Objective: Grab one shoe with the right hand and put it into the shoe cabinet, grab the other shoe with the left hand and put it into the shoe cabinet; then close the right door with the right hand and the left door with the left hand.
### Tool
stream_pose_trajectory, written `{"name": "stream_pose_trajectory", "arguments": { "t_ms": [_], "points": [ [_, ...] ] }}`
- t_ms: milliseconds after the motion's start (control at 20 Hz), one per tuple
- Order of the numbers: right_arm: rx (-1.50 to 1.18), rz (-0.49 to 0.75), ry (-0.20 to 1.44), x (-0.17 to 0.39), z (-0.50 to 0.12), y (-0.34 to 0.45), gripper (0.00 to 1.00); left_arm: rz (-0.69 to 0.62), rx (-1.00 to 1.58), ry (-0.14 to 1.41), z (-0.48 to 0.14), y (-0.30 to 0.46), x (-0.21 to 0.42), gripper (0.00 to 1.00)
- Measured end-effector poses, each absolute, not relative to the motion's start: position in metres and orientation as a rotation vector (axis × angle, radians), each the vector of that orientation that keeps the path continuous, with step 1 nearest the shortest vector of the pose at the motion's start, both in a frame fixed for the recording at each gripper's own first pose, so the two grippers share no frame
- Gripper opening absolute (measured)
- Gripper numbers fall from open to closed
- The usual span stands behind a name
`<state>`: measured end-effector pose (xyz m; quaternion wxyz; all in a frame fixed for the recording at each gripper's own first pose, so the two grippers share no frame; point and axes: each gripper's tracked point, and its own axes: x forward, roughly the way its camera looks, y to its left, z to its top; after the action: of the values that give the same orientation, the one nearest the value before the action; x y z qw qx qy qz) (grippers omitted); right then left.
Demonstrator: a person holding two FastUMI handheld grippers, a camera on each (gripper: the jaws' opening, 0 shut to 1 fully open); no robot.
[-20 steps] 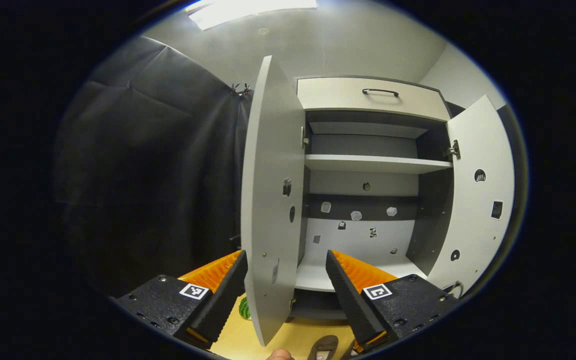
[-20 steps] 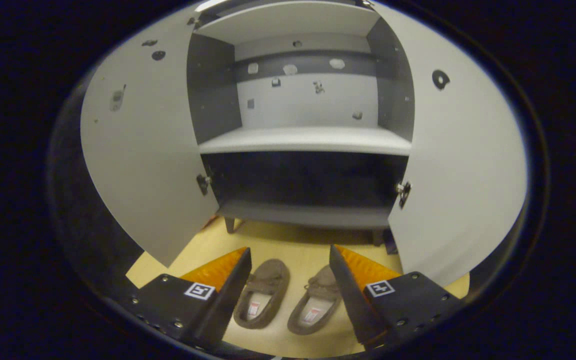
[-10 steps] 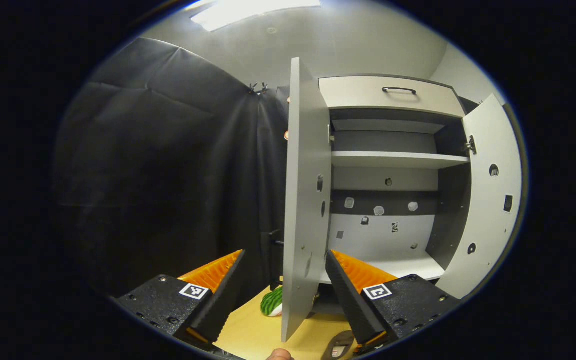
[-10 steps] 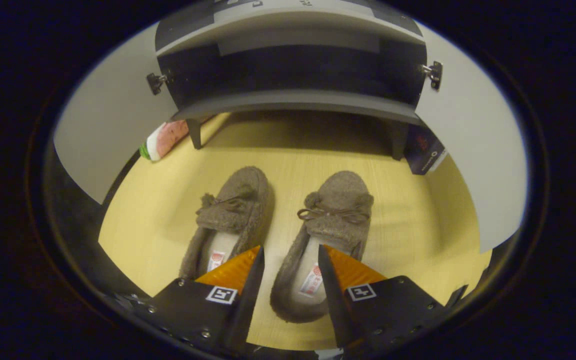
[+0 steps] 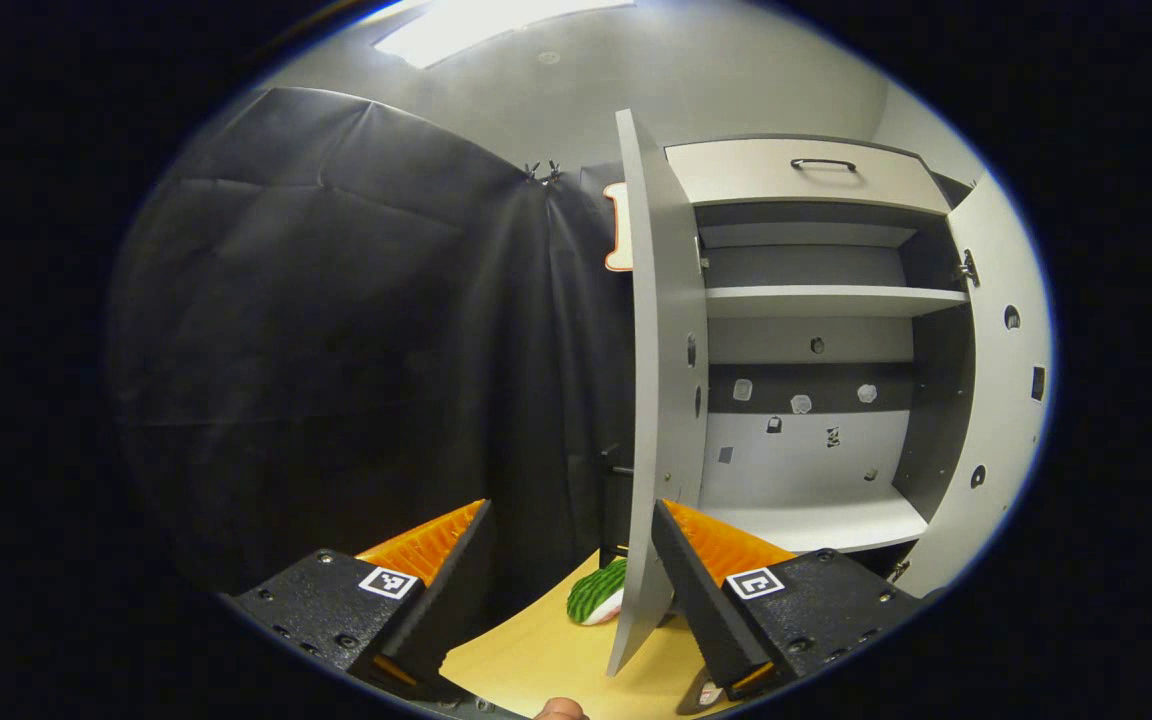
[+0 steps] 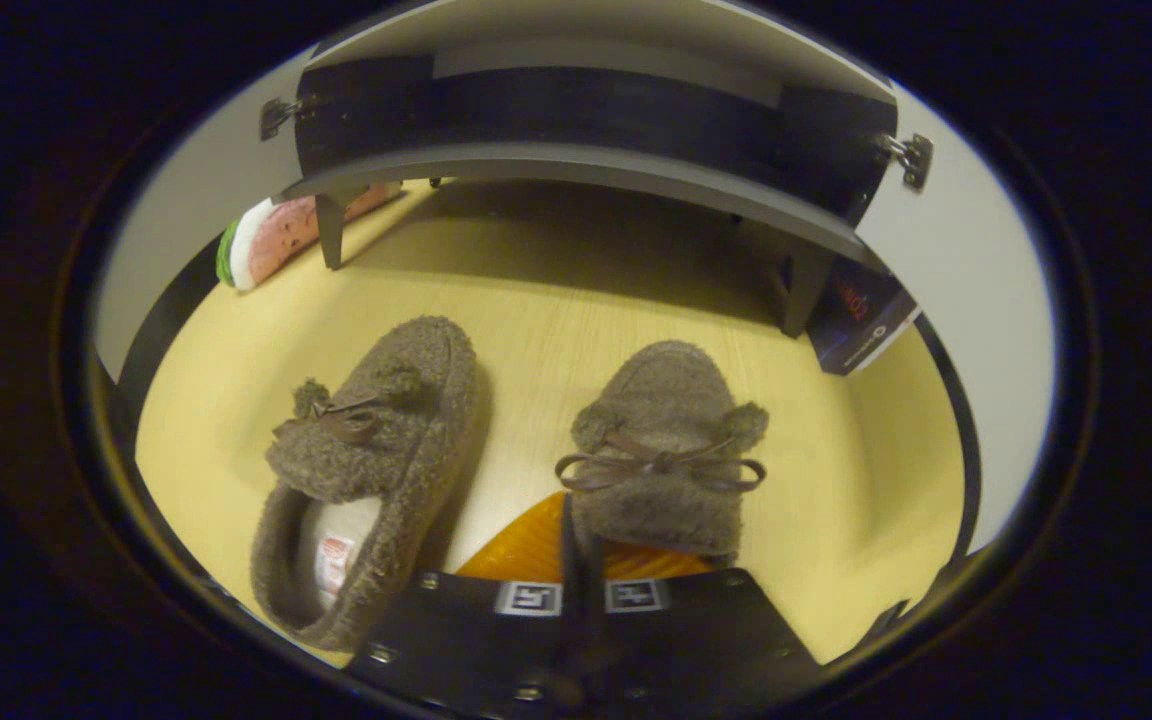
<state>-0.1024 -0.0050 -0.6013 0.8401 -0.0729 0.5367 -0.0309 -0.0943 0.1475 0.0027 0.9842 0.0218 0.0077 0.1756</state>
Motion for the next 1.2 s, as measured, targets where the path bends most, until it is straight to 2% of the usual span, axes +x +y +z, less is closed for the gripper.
{"name": "stream_pose_trajectory", "arguments": {
  "t_ms": [50, 150, 200, 400, 550, 950, 1000, 1050, 1200],
  "points": [
    [-0.132, -0.066, 1.13, -0.103, -0.597, -0.005, 0.01, 0.352, 0.043, 0.014, 0.003, 0.148, -0.094, 0.96],
    [-0.108, -0.077, 1.108, -0.101, -0.589, -0.006, 0.01, 0.345, 0.042, 0.012, 0.003, 0.146, -0.093, 0.93],
    [-0.101, -0.075, 1.085, -0.1, -0.581, -0.008, 0.01, 0.339, 0.041, 0.01, 0.003, 0.145, -0.091, 0.96],
    [-0.04, -0.051, 1.032, -0.095, -0.546, -0.008, 0.0, 0.298, 0.027, 0.0, 0.003, 0.131, -0.084, 0.96],
    [0.011, -0.051, 0.947, -0.079, -0.496, -0.009, 0.0, 0.274, 0.024, -0.006, 0.003, 0.124, -0.08, 0.96],
    [0.051, -0.026, 0.584, 0.04, -0.308, -0.013, 0.0, 0.24, 0.004, -0.026, 0.004, 0.107, -0.075, 0.96],
    [0.044, -0.012, 0.551, 0.056, -0.292, -0.011, 0.04, 0.243, -0.002, -0.028, 0.004, 0.107, -0.075, 0.96],
    [0.037, 0.0, 0.529, 0.073, -0.278, -0.011, 0.0, 0.247, -0.005, -0.029, 0.004, 0.107, -0.075, 0.96],
    [0.003, 0.009, 0.464, 0.127, -0.252, -0.014, 0.0, 0.265, -0.01, -0.032, 0.005, 0.109, -0.077, 0.96]
  ]
}}
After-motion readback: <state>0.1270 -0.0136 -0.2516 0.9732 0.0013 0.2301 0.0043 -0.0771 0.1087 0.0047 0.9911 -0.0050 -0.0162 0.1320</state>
